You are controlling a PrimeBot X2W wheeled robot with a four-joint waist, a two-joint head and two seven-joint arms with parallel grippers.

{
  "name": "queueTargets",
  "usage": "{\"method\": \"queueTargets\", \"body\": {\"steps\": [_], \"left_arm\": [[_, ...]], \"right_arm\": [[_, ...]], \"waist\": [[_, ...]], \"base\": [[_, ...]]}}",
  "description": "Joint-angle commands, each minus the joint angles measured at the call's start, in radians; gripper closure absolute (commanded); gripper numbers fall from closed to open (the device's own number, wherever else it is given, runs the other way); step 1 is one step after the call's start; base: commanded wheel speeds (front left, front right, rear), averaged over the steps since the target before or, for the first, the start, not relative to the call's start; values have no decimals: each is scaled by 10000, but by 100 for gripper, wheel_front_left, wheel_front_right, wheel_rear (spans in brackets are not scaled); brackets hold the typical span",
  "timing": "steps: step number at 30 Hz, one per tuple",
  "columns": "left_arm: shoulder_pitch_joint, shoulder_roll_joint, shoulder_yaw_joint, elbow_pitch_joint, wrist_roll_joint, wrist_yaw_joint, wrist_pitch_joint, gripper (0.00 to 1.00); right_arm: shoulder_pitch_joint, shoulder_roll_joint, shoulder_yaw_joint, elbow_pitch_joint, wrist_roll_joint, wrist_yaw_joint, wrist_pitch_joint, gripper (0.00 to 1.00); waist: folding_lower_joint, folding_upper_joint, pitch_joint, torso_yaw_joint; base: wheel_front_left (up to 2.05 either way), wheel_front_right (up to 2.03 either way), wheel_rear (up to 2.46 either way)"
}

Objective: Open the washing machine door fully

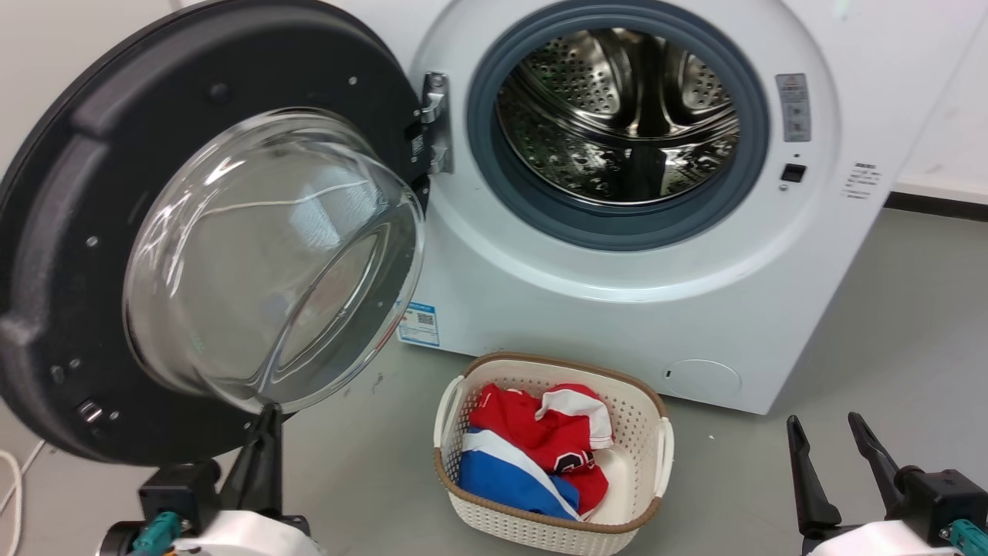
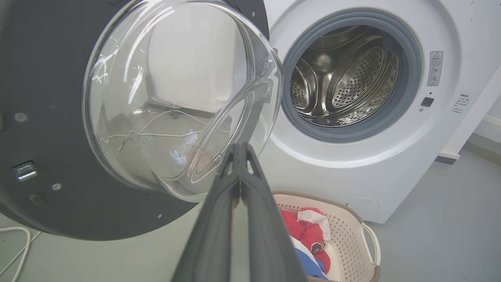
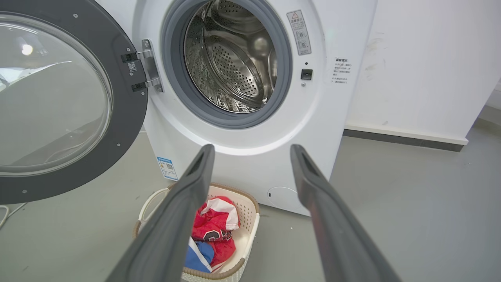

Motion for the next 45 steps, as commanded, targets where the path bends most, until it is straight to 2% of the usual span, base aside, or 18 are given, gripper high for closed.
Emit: {"method": "queueTargets", "body": {"steps": [1,3,4,5,23,30,45], "left_arm": [[-23,-15,-70,-10,104,-6,18,74],[-164,-118,-262,55,137,-70,55,42],[-223,-137,-326,104,182,-91,37,16],[-244,-144,-379,166,212,-101,38,0],[-832,-288,-732,1551,528,-112,-357,0],[-862,-331,-683,2049,464,-118,-540,0],[-924,-325,-676,2337,406,-138,-729,0]], "right_arm": [[52,22,5,-18,20,-3,-12,0],[41,20,-8,-42,26,-3,16,0],[42,22,7,-46,22,-3,36,0],[31,21,52,-47,20,-3,56,0],[-85,22,373,-158,-106,-3,172,0],[-136,22,434,-89,-31,-3,122,0],[-271,23,451,50,38,-3,10,0]], "waist": [[1,-1,-51,-217],[1,-1,-69,-405],[1,-1,-84,-498],[1,-1,-96,-613],[1,-1,-121,-2762],[1,-1,-74,-2866],[1,-1,-46,-2507]], "base": [[0,0,0],[0,0,0],[0,0,0],[0,0,0],[0,0,0],[0,0,0],[0,0,0]]}}
